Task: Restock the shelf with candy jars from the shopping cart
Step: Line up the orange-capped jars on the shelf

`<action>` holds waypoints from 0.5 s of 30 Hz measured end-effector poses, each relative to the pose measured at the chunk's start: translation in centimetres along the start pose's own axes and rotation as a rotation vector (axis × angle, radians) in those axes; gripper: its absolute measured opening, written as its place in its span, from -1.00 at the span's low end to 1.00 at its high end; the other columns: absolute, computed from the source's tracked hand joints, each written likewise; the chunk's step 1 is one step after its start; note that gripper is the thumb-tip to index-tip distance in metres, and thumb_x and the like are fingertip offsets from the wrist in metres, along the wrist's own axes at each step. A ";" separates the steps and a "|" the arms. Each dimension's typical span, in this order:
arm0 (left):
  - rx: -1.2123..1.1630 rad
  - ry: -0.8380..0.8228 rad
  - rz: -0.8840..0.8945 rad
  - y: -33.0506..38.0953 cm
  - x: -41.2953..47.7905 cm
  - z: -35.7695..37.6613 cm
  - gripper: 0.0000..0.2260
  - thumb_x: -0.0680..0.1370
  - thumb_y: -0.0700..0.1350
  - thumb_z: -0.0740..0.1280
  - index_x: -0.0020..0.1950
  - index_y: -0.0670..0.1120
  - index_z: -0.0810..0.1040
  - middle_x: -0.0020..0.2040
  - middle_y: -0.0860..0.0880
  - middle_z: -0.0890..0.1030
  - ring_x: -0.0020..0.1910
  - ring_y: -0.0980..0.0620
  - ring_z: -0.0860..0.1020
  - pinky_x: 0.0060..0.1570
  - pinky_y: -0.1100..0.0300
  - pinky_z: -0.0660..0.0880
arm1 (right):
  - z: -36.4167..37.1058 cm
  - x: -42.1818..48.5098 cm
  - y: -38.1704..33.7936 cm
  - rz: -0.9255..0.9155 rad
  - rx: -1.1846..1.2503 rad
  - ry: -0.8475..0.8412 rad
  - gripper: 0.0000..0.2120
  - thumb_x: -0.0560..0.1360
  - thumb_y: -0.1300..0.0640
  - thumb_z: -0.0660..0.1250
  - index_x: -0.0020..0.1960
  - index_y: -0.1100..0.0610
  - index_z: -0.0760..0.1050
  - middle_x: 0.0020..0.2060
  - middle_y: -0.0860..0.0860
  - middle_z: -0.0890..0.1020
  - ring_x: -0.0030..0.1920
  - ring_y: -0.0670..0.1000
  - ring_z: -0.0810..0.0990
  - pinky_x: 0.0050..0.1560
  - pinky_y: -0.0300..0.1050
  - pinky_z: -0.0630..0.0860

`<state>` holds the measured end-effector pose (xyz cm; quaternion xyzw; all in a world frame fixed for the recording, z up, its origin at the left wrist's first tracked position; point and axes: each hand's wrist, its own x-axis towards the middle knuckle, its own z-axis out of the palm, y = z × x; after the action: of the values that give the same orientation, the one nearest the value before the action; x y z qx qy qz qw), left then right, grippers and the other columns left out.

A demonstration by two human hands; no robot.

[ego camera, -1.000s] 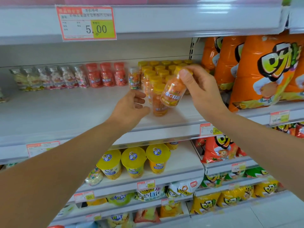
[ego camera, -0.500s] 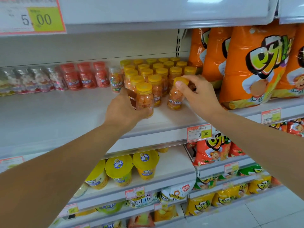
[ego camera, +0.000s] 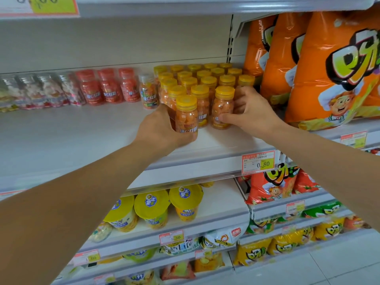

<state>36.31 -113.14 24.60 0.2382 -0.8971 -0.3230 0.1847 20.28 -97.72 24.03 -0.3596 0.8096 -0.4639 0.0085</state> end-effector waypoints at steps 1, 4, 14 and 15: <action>0.005 -0.002 -0.003 0.0 0.0 0.0 -0.43 0.29 0.10 0.57 0.20 -0.04 0.46 0.03 0.03 0.62 0.01 -0.01 0.59 0.10 -0.02 0.53 | 0.1 0.1 0.0 0.005 0.005 0.011 -0.45 0.32 0.16 0.57 0.22 0.16 0.40 0.01 0.05 0.63 0.00 0.01 0.63 0.08 0.07 0.59; 0.005 -0.001 -0.007 0.2 -0.1 0.0 -0.45 0.30 0.09 0.57 0.19 -0.05 0.46 0.03 0.03 0.62 0.00 -0.02 0.59 0.09 -0.03 0.52 | 0.5 0.2 -0.2 0.005 0.038 0.021 -0.50 0.34 0.21 0.56 0.18 0.17 0.40 0.01 0.06 0.64 -0.01 0.01 0.64 0.09 0.06 0.59; -0.008 0.025 -0.010 0.7 -0.8 -0.1 -0.58 0.21 0.14 0.58 -0.02 0.02 0.62 -0.15 0.08 0.67 -0.12 0.01 0.63 -0.03 0.00 0.57 | 1.1 -3.1 -2.3 -0.238 0.084 0.267 -0.75 0.46 0.08 0.44 0.08 0.10 0.47 -0.11 -0.03 0.54 -0.13 -0.15 0.50 -0.11 -0.27 0.48; -0.029 -0.003 -0.003 0.9 -1.0 -0.1 -0.55 0.16 0.17 0.56 -0.05 0.02 0.63 -0.17 0.07 0.68 -0.13 0.00 0.64 -0.03 -0.02 0.58 | 1.3 -3.5 -2.8 -0.245 0.094 0.197 -0.74 0.46 0.04 0.45 0.08 0.11 0.50 -0.12 -0.04 0.55 -0.15 -0.15 0.51 -0.13 -0.28 0.47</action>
<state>36.90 -112.07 25.14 0.2364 -0.8922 -0.3367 0.1865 24.92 -97.49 24.27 -0.4077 0.7340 -0.5318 -0.1106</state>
